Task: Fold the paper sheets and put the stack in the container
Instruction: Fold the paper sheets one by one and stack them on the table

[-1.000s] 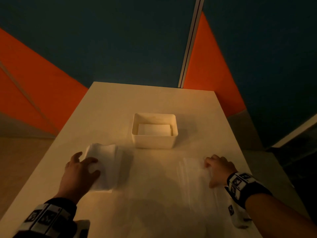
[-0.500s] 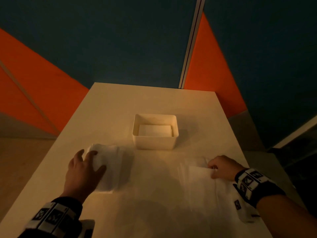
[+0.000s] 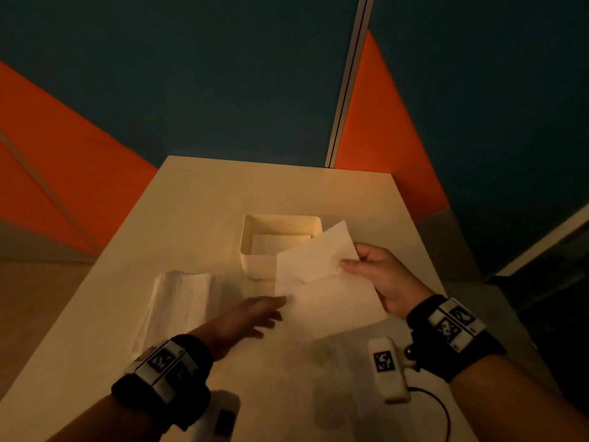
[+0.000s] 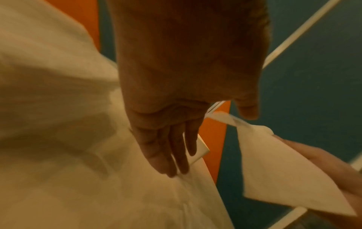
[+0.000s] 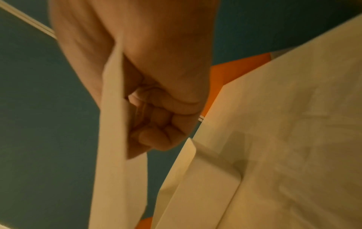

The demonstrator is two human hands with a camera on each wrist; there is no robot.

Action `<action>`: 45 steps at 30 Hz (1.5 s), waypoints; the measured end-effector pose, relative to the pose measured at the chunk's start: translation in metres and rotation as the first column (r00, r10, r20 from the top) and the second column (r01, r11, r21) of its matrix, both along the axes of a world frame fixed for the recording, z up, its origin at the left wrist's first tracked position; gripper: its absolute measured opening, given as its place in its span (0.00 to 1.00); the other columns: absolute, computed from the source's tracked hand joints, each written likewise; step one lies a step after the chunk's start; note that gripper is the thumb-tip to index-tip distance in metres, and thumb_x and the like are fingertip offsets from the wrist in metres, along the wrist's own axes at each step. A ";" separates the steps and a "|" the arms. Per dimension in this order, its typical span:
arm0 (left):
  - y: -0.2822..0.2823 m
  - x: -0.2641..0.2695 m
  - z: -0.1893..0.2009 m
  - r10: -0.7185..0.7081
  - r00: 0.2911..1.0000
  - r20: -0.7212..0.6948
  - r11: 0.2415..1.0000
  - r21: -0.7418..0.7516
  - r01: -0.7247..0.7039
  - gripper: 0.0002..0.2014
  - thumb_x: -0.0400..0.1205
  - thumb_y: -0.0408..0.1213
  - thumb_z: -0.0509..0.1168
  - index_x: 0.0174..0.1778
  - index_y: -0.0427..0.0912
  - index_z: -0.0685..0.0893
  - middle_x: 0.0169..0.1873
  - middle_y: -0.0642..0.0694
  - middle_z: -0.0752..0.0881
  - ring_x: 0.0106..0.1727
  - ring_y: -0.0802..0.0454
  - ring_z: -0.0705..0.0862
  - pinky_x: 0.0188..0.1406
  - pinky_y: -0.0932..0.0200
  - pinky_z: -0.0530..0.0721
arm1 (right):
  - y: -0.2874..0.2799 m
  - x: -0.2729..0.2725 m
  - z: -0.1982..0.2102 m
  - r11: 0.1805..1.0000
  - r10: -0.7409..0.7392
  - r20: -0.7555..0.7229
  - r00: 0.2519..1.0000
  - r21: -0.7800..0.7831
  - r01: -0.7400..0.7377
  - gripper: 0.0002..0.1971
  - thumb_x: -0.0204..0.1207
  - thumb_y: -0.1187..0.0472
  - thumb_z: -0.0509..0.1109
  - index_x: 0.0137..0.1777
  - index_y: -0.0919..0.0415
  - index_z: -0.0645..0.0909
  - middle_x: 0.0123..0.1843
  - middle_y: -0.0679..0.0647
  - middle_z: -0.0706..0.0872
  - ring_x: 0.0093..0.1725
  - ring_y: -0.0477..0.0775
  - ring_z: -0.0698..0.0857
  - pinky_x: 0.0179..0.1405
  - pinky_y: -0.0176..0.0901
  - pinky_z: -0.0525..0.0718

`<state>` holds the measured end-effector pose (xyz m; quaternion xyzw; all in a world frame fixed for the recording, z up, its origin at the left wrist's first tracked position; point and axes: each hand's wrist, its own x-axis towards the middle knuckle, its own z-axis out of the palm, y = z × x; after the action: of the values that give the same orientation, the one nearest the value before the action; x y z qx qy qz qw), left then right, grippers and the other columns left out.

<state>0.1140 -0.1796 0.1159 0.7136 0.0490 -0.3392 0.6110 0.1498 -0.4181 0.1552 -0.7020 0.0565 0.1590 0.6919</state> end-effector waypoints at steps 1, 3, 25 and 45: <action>-0.004 0.001 0.002 0.028 0.998 -0.054 0.995 -0.093 -0.033 0.35 0.58 0.69 0.70 0.58 0.55 0.78 0.59 0.44 0.85 0.61 0.44 0.82 0.58 0.52 0.81 | 0.005 -0.002 -0.001 0.999 -0.016 -0.001 1.000 0.043 0.016 0.11 0.78 0.72 0.65 0.56 0.62 0.84 0.50 0.58 0.90 0.45 0.55 0.88 0.44 0.46 0.87; -0.008 0.004 0.005 0.141 0.981 -0.131 0.947 -0.272 -0.172 0.26 0.73 0.57 0.69 0.64 0.51 0.78 0.61 0.41 0.85 0.62 0.40 0.83 0.54 0.49 0.85 | 0.011 -0.006 -0.003 0.993 -0.034 -0.014 0.999 0.113 0.036 0.12 0.78 0.72 0.65 0.56 0.61 0.84 0.49 0.57 0.90 0.44 0.54 0.89 0.42 0.45 0.87; 0.016 0.021 0.028 0.029 0.988 0.150 0.975 -0.223 0.005 0.18 0.71 0.46 0.64 0.51 0.42 0.91 0.56 0.49 0.89 0.57 0.47 0.86 0.60 0.51 0.84 | 0.002 -0.012 -0.011 0.989 0.127 -0.018 0.992 -0.076 -0.128 0.12 0.71 0.79 0.71 0.44 0.61 0.79 0.37 0.59 0.84 0.33 0.47 0.85 0.26 0.37 0.81; 0.087 -0.011 0.001 0.530 0.802 0.277 0.844 -0.077 -0.531 0.15 0.79 0.23 0.65 0.54 0.48 0.85 0.52 0.48 0.84 0.46 0.40 0.86 0.36 0.56 0.90 | -0.017 -0.006 -0.058 0.699 0.162 0.046 0.986 -0.711 -0.081 0.05 0.73 0.68 0.70 0.39 0.58 0.80 0.36 0.55 0.85 0.30 0.51 0.85 0.26 0.36 0.79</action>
<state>0.1034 -0.0929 0.1164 0.7142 0.1581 -0.0474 0.6802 0.1440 -0.4352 0.0969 -0.9227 0.0301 0.1333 0.3606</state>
